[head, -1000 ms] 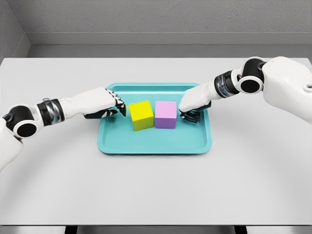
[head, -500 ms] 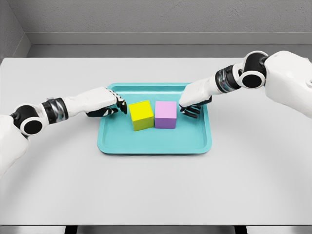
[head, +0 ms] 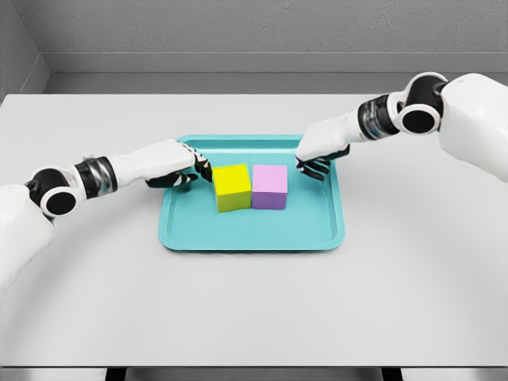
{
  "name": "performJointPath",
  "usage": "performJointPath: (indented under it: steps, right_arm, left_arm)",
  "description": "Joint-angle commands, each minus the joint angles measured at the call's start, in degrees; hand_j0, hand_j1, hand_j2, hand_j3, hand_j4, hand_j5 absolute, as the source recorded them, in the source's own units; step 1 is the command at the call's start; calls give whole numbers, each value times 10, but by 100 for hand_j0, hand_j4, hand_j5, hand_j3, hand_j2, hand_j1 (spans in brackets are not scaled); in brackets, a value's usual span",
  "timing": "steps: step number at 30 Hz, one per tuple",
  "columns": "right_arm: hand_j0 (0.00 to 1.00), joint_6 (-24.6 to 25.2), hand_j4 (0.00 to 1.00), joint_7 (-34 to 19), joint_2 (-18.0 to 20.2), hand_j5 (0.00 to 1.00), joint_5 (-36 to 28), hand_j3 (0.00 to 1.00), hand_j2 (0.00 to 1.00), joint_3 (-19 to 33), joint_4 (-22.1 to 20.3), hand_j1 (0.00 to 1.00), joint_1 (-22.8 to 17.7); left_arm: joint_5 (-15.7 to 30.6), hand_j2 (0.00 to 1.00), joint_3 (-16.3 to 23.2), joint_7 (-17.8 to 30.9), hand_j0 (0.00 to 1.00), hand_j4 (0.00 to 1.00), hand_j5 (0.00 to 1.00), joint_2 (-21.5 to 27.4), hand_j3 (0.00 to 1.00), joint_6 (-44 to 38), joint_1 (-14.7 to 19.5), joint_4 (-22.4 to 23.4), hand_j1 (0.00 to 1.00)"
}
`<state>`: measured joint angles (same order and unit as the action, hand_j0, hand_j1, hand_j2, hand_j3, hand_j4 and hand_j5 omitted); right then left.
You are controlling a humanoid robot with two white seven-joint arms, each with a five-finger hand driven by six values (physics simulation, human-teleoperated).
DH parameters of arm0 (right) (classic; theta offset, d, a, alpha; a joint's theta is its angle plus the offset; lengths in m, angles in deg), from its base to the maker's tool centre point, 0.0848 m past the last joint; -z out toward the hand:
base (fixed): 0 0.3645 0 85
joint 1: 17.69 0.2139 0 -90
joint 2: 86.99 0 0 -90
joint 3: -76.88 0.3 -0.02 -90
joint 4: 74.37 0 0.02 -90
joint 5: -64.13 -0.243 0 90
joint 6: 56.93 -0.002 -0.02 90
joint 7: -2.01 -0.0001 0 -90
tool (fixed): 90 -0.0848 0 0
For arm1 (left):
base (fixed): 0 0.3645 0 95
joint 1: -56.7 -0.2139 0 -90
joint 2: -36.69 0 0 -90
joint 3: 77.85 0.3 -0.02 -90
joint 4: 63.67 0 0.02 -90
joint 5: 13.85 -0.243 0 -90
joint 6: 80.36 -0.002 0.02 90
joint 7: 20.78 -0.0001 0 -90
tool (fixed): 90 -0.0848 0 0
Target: Push two cubes
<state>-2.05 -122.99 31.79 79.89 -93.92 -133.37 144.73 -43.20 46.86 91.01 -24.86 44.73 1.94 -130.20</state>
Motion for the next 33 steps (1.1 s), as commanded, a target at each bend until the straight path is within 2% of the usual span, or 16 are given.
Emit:
performJointPath:
  steps: [1,23,25,27,30,31,32,33]
  right_arm:
    - [12,1,12,0,1,12,-2,12,12,7,3,12,0]
    - [13,1,13,0,2,13,-3,13,13,17,1,13,1]
    - [14,1,14,0,20,14,-3,14,14,34,1,14,3]
    - [15,1,15,0,49,15,-5,15,15,53,3,15,8]
    - [16,1,16,0,95,16,-5,16,16,80,5,16,0]
    - [19,1,19,0,113,19,-5,19,19,83,6,19,-1]
    - [36,1,36,0,124,36,-5,36,36,83,12,36,-1]
    - [67,1,67,0,131,67,-4,67,67,83,48,67,-12]
  left_arm:
    - [4,49,1,1,49,49,49,-1,49,-1,0,3,49]
    - [4,50,6,34,50,50,50,-20,50,-1,16,15,50]
    - [30,51,1,32,51,51,51,-4,51,-1,10,4,51]
    - [61,51,1,30,51,51,51,40,51,-1,8,-26,51]
    - [96,51,0,29,51,51,51,61,51,-1,8,-44,51]
    - [108,51,0,29,51,51,51,68,51,-1,8,-53,51]
    - [124,51,0,29,51,51,51,83,51,-1,10,-70,51]
    - [149,54,-1,29,54,54,54,109,54,-1,10,-93,54]
